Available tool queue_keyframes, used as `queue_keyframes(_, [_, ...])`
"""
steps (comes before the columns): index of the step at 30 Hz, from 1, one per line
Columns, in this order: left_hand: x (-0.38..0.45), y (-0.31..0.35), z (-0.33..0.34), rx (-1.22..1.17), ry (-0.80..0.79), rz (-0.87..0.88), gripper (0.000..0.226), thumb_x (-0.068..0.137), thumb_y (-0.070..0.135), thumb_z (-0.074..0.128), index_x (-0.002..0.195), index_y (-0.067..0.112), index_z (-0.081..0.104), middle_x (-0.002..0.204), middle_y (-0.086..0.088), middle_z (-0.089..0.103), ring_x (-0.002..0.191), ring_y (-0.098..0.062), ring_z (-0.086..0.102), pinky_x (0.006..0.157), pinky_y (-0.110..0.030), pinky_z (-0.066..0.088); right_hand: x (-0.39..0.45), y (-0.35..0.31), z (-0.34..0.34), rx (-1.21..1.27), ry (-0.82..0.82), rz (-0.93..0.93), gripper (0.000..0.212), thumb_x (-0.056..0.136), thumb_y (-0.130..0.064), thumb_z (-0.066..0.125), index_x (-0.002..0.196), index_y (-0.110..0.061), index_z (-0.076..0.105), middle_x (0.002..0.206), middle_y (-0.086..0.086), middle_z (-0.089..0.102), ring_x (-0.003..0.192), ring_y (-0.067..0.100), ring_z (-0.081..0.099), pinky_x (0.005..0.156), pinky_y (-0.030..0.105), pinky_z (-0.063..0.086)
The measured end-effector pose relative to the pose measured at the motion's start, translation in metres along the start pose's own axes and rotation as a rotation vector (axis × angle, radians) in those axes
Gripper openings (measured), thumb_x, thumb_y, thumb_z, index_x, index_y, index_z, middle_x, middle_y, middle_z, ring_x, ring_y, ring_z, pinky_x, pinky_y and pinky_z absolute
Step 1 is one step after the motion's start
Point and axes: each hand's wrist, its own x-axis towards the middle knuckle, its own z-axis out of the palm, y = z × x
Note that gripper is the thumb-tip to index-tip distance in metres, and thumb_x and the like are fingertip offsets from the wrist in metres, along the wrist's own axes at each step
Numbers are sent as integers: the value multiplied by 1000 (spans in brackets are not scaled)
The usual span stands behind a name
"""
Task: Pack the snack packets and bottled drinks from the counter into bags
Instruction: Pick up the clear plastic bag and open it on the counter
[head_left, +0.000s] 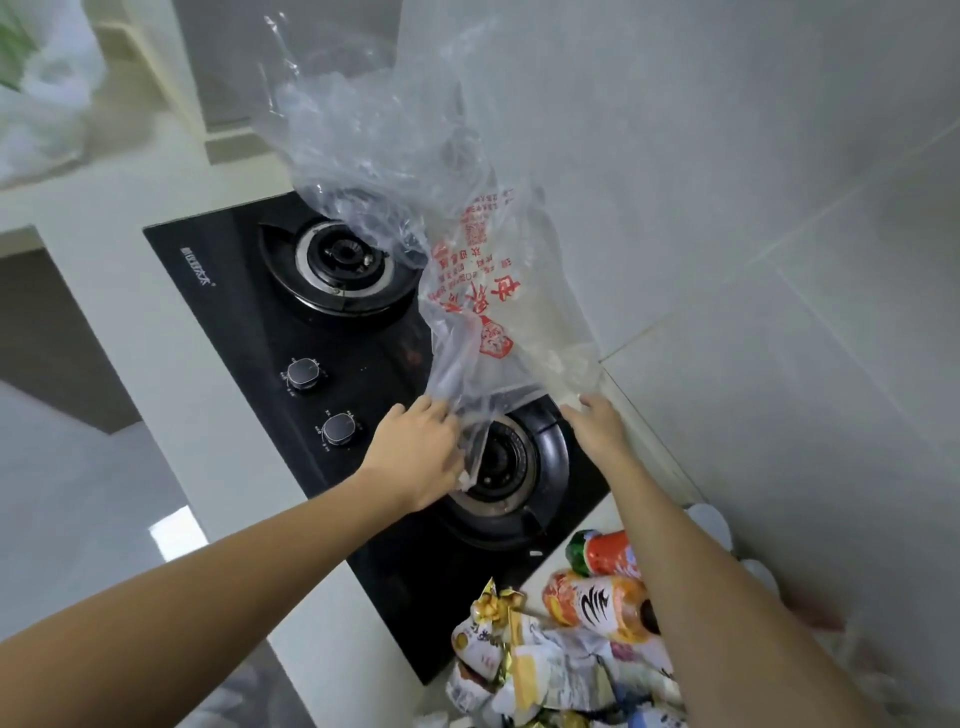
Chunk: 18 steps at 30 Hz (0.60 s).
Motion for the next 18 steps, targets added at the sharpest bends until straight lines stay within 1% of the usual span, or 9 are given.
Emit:
queue_keyframes(2, [-2, -8, -4, -49, 47, -11, 33, 96, 43, 53, 103, 13, 64, 107, -4, 61, 101, -28, 57, 76, -38, 42, -13, -3, -4, 55, 66, -37, 53, 96, -33, 65, 144, -11, 55, 147, 6, 53, 135, 25, 51, 110, 35, 40])
queue_keyframes(4, [-4, -14, -12, -95, 95, -39, 30, 94, 42, 58, 101, 13, 62, 101, -3, 59, 96, -27, 59, 72, -38, 45, -31, -8, -8, 98, 151, -112, 43, 96, -25, 68, 136, -11, 60, 138, 3, 56, 127, 20, 54, 101, 28, 39])
queue_keyframes(7, [-10, -21, -32, -178, 184, -99, 29, 91, 36, 62, 105, 11, 57, 105, -4, 54, 90, -28, 58, 61, -40, 48, -67, -17, -14, 147, 265, -232, 29, 94, -17, 71, 122, -15, 64, 125, -3, 58, 114, 12, 54, 88, 17, 39])
queue_keyframes(9, [-18, -25, -51, -195, 221, -131, 28, 92, 30, 60, 109, 10, 54, 110, -4, 50, 88, -28, 58, 56, -41, 48, -91, -19, -18, 183, 309, -281, 27, 91, -10, 71, 117, -15, 64, 122, -3, 58, 111, 9, 53, 84, 11, 36])
queue_keyframes(11, [-27, -28, -71, -201, 253, -126, 28, 92, 21, 59, 116, 9, 51, 115, -5, 47, 83, -29, 59, 52, -42, 47, -112, -21, -22, 187, 329, -334, 30, 90, -6, 69, 118, -13, 63, 123, -4, 55, 111, 7, 50, 90, 15, 36])
queue_keyframes(12, [-34, -30, -80, -193, 264, -114, 30, 91, 15, 59, 119, 8, 51, 117, -6, 47, 80, -30, 58, 51, -40, 44, -123, -22, -24, 174, 332, -363, 31, 90, -5, 68, 119, -14, 63, 123, -5, 54, 112, 7, 50, 92, 19, 37])
queue_keyframes(14, [-49, -32, -100, -173, 278, -109, 37, 88, 6, 58, 124, 9, 51, 120, -6, 46, 73, -31, 55, 52, -37, 38, -142, -26, -27, 145, 315, -402, 37, 90, -6, 68, 125, -15, 61, 126, -4, 53, 112, 9, 52, 92, 24, 39])
queue_keyframes(17, [-76, -32, -128, -125, 272, -146, 43, 89, -1, 49, 130, 12, 50, 128, -5, 44, 62, -34, 48, 51, -41, 41, -171, -32, -32, 148, 286, -424, 45, 91, -6, 69, 134, -14, 59, 130, -2, 51, 111, 9, 53, 94, 26, 44])
queue_keyframes(18, [-84, -32, -135, -96, 258, -151, 44, 89, 0, 48, 131, 12, 50, 130, -5, 44, 60, -34, 45, 52, -42, 42, -180, -34, -33, 156, 281, -429, 46, 91, -6, 70, 135, -13, 59, 129, -2, 51, 112, 10, 53, 95, 30, 48])
